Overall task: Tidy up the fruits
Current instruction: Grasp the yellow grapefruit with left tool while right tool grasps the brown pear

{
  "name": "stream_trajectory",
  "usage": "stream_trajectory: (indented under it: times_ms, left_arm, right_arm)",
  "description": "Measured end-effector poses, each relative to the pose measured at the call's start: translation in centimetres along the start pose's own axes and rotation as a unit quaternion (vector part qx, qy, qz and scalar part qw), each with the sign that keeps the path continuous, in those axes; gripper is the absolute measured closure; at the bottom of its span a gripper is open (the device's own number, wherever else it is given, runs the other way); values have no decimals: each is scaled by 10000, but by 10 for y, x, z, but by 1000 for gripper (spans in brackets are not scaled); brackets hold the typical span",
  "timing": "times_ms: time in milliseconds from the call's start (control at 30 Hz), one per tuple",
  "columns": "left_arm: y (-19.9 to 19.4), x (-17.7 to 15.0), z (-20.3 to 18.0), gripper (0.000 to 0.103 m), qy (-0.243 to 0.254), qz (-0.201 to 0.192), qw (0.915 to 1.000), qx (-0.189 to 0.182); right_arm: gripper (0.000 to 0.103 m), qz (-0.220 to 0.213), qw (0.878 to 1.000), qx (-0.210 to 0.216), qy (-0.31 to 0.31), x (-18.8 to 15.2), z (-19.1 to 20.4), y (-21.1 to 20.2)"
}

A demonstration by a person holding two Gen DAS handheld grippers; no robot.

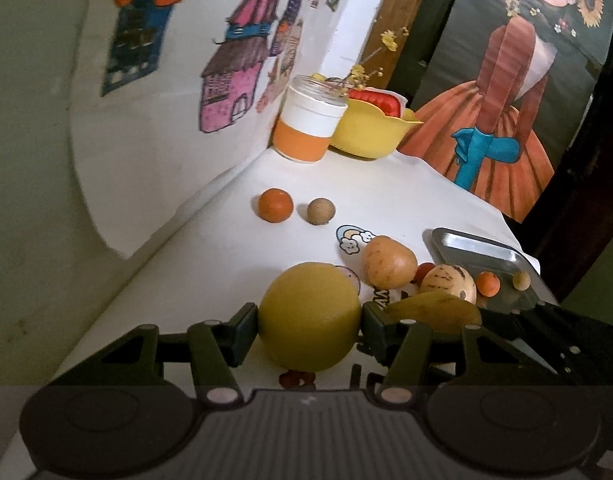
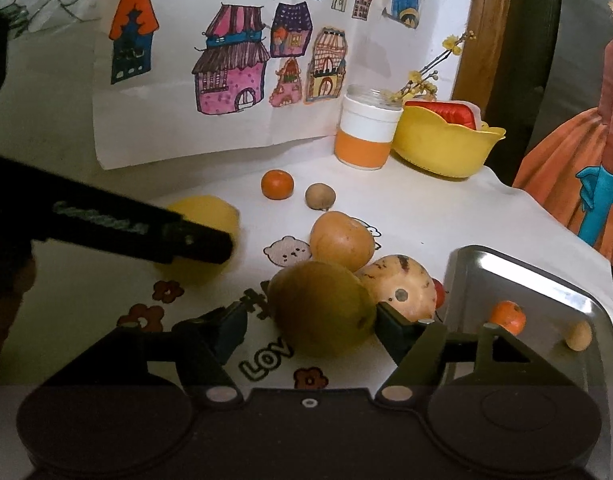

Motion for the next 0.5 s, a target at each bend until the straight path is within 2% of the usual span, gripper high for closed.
stream_trajectory:
  times_ms: [100, 167, 500]
  left_arm:
    - [-1, -1, 2, 42, -80, 6, 10000, 0]
    - [-2, -2, 2, 43, -118, 7, 9999, 12]
    - [-9, -6, -5, 43, -93, 36, 9999, 76]
  right_arm:
    - [28, -36, 10000, -26, 26, 3, 0, 4]
    - [35, -108, 9999, -88, 29, 4, 0, 5]
    - [37, -207, 9995, -3, 252, -3, -4, -7]
Point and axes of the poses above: each gripper's, at about its wrist camera, not at the fingertips, and y roughly the way its jaws point, z to its left, x to its top, the point moved 6 cm from there along y, roughly the way its jaws point, and after that the axes turned 14 degrees about y, right-handed, at the moved point
